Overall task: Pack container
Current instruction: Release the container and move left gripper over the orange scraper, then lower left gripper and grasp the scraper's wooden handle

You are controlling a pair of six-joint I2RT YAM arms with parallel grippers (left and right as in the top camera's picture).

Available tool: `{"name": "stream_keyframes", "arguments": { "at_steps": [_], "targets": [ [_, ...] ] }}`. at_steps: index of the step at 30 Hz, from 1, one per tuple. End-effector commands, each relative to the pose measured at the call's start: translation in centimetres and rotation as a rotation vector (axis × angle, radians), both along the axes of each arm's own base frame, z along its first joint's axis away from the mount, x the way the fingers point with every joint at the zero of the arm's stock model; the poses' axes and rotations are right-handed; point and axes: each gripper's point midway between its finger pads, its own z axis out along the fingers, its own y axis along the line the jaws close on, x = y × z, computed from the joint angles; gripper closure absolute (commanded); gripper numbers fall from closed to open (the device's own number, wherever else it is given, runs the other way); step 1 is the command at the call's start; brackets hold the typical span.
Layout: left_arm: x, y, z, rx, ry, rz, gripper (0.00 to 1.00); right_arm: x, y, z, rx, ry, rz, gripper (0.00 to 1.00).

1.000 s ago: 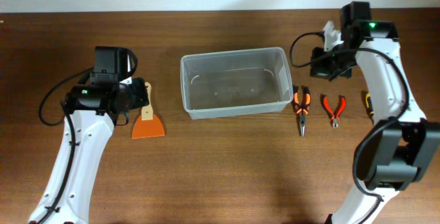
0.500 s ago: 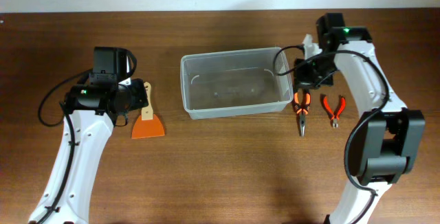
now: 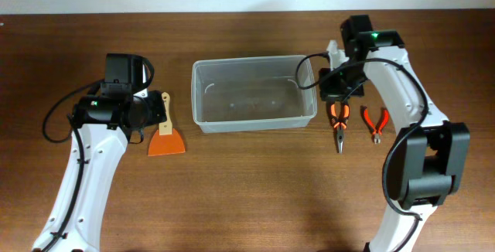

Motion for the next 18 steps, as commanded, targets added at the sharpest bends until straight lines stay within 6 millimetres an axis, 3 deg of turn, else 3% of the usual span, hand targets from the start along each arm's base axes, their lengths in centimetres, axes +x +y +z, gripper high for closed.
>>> {"name": "stream_keyframes", "arguments": {
  "at_steps": [1, 5, 10, 13, 18],
  "targets": [
    [0.1, 0.2, 0.9, 0.014, -0.023, -0.021, 0.98, -0.5, -1.8, -0.6, 0.002, 0.042, -0.051, 0.96],
    [0.9, 0.8, 1.1, 0.058, -0.048, -0.027, 0.97, -1.5, -2.7, -0.1, 0.034, 0.083, -0.085, 0.96],
    [4.3, -0.1, 1.1, 0.066, -0.134, -0.122, 0.94, -1.8, -2.2, 2.4, 0.093, 0.042, -0.087, 0.96],
    [5.7, -1.3, -0.2, 0.033, -0.135, -0.196, 0.94, -2.0, -1.0, 5.6, 0.161, -0.039, -0.059, 0.96],
    [6.2, -1.3, -2.9, 0.028, -0.073, -0.2, 0.95, -2.8, -0.6, 12.1, 0.187, -0.223, -0.027, 0.96]
  ]
}}
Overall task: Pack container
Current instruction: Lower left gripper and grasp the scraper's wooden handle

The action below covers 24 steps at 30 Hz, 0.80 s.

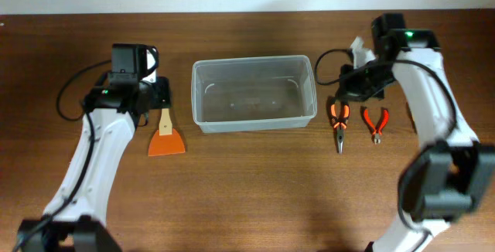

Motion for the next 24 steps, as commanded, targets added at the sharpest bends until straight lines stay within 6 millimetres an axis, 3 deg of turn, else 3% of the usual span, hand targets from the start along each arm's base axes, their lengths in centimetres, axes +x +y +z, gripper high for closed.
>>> {"name": "stream_keyframes", "arguments": {
  "at_steps": [1, 7, 12, 14, 15, 16, 18, 19, 20, 21, 24],
  "targets": [
    [0.5, -0.3, -1.0, -0.002, 0.02, -0.046, 0.95, -1.2, 1.0, 6.9, 0.041, -0.196, 0.041, 0.97],
    [0.8, -0.3, -3.2, 0.008, 0.07, -0.053, 0.93, -3.8, 1.0, 13.8, 0.014, -0.418, 0.071, 0.96],
    [0.1, -0.1, -6.0, 0.001, 0.165, -0.022, 0.76, -5.9, 0.7, 17.2, -0.011, -0.524, 0.063, 0.96],
    [0.1, -0.1, -7.0, 0.001, 0.187, -0.021, 0.7, -6.7, 0.6, 18.0, -0.017, -0.549, 0.061, 0.92],
    [0.1, -0.1, -7.5, 0.002, 0.2, -0.021, 0.69, -7.0, 0.6, 18.4, -0.018, -0.56, 0.061, 0.86],
    [-0.1, -0.1, -8.0, 0.002, 0.216, -0.021, 0.67, -7.4, 0.6, 18.8, -0.018, -0.571, 0.061, 0.72],
    [-1.0, -0.1, -9.1, -0.003, 0.273, -0.013, 0.61, -8.0, 0.6, 19.5, -0.02, -0.594, 0.061, 0.4],
    [-1.7, -0.1, -9.6, -0.003, 0.307, -0.008, 0.58, -8.3, 0.6, 19.8, -0.021, -0.607, 0.06, 0.18],
    [-2.1, 0.1, -9.9, 0.004, 0.329, -0.006, 0.46, -8.6, 0.5, 20.2, -0.023, -0.618, 0.058, 0.01],
    [-2.4, 0.4, -10.3, 0.02, 0.347, 0.001, 0.37, -8.8, 0.4, 20.5, -0.027, -0.629, 0.053, 0.01],
    [-2.2, 1.6, -10.7, 0.086, 0.349, 0.027, 0.31, -9.6, -0.2, 21.4, -0.041, -0.661, 0.034, 0.01]
  ]
}}
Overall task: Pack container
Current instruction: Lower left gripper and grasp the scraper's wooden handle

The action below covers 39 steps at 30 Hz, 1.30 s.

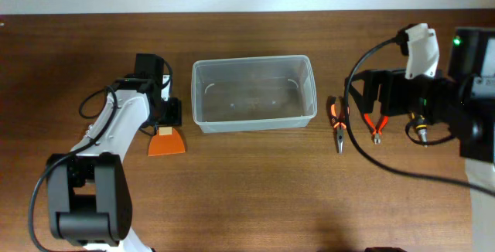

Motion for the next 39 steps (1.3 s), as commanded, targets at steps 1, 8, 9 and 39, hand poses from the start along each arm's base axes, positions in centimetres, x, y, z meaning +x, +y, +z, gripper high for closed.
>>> {"name": "stream_keyframes", "arguments": {
  "at_steps": [1, 8, 9, 39],
  "targets": [
    [0.6, 1.5, -0.2, 0.071, -0.012, 0.025, 0.29, -1.1, -0.8, 1.5, -0.019, -0.056, -0.026, 0.01],
    [1.0, 1.3, -1.6, 0.058, 0.0, 0.025, 0.28, -2.7, -1.5, 1.0, -0.051, -0.021, -0.061, 0.01],
    [0.9, 1.2, -1.8, 0.052, 0.011, 0.023, 0.28, -2.9, -1.8, 0.7, -0.065, -0.005, -0.074, 0.01],
    [0.7, 0.9, -4.4, 0.026, 0.117, 0.02, 0.86, -5.2, -2.5, -1.6, -0.102, 0.133, -0.101, 0.01]
  ]
}}
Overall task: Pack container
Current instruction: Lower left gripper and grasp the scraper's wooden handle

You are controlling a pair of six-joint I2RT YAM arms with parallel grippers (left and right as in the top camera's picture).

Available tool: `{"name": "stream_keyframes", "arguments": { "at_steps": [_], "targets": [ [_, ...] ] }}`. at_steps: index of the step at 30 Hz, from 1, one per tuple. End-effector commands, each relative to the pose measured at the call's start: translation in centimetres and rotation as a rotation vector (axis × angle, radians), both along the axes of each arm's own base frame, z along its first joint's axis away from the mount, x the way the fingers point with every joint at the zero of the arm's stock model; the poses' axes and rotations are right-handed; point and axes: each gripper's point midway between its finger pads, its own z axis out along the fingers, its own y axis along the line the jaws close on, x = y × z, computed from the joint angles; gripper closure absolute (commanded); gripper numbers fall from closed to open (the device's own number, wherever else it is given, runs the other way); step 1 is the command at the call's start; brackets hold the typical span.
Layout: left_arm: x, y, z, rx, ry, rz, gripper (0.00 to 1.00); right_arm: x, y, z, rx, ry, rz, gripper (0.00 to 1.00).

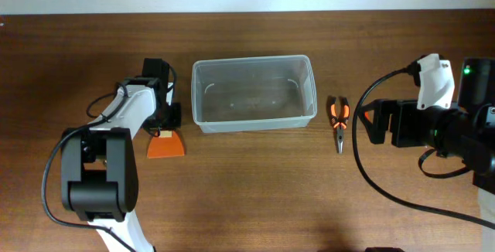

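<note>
A clear plastic container (254, 93) stands empty at the table's middle. To its left lies an orange scraper (165, 147). Its wooden handle is hidden under my left gripper (166, 117), which is down on it; its jaws cannot be made out. Right of the container lie orange-handled long-nose pliers (338, 122). My right gripper (373, 122) hangs low just to the right of them, seen from above as a dark block, and whether it is open or shut does not show. The smaller red pliers are hidden under it.
Dark wooden table (247, 198) with a pale wall strip along the far edge. Black cables loop off both arms, one arching near the long-nose pliers. The right arm's bulk fills the right edge of the overhead view.
My right arm has shifted right and toward the front, and its gripper now covers the small red pliers that showed before. The left gripper stays on the scraper's handle, its arm drawn in a little.
At first my left gripper was beside the scraper's handle and my right one sat above the long-nose pliers by the container's corner. Then the left closed in over the handle while the right swung out past the small red pliers. Now the right covers them.
</note>
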Motion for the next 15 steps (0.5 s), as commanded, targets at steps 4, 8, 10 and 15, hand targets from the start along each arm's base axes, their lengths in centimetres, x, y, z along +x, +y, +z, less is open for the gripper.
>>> {"name": "stream_keyframes", "arguments": {
  "at_steps": [4, 8, 10, 15],
  "targets": [
    [2.7, 0.3, 3.7, -0.001, -0.038, -0.015, 0.9, -0.1, -0.8, -0.1, -0.035, 0.001, -0.026, 0.01],
    [5.1, 0.6, 9.1, 0.027, -0.116, -0.034, 0.91, -0.1, -0.9, -0.1, -0.041, 0.002, -0.03, 0.01],
    [6.3, 0.4, 11.9, 0.033, -0.167, -0.08, 0.91, -0.1, -1.0, -0.1, -0.041, 0.002, -0.03, 0.01],
    [9.1, -2.1, 18.8, 0.06, -0.322, -0.25, 0.92, -0.1, -1.0, -0.1, -0.041, 0.001, -0.03, 0.01]
  ]
}}
